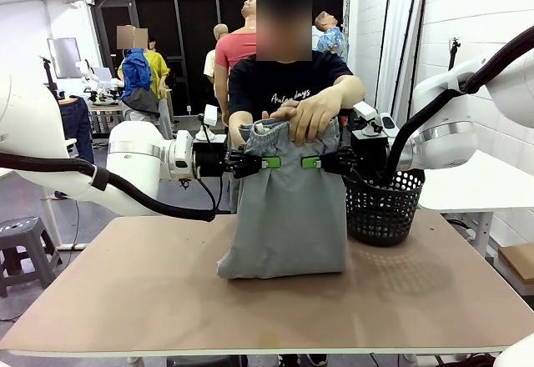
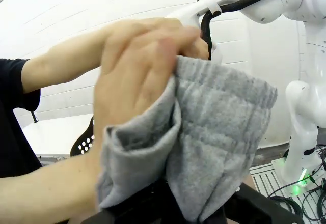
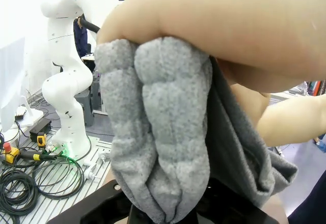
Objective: Fold the training pants.
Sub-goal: Release the ends of the Training pants and then grab the overlapped ends.
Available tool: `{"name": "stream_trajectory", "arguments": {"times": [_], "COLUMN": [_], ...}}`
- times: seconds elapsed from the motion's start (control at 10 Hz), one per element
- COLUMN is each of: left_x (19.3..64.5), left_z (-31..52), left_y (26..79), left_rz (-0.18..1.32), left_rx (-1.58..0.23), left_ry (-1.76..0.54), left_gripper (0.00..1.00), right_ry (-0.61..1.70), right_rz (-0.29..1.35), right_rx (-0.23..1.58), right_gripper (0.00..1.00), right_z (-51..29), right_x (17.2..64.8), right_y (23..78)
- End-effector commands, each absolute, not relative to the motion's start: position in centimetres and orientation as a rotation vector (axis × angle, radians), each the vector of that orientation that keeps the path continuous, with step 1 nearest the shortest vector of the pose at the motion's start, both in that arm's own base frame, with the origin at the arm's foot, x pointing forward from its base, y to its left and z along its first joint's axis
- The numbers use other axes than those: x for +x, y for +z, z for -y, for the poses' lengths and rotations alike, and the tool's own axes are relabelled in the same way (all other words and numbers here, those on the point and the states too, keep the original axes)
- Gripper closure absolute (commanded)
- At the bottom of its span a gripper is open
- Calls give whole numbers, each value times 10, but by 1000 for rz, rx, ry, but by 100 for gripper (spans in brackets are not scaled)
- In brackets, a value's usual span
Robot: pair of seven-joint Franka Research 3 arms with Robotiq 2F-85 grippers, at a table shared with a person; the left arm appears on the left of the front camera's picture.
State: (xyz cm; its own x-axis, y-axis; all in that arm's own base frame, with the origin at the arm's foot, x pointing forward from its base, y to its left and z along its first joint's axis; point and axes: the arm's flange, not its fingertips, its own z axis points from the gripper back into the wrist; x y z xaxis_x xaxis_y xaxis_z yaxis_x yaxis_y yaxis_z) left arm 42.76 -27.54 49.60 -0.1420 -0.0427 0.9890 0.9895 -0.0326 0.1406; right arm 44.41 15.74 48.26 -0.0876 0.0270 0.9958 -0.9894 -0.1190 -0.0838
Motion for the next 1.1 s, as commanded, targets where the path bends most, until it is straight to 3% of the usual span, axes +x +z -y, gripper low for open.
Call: {"name": "stream_trajectory", "arguments": {"times": [0.0, 1.0], "left_x": [427, 427], "left_z": [275, 275], "left_y": [497, 497], "left_rz": [1266, 1266], "left_rx": [-1127, -1127], "left_ry": [-1351, -1351], "left_gripper": [100, 100], "right_ry": [1382, 1382], "right_rz": [1198, 1198], "right_rx": [1236, 1236], "right_gripper": [100, 100], "right_z": [-159, -159], "right_x": [443, 443], "right_y": [483, 483]}}
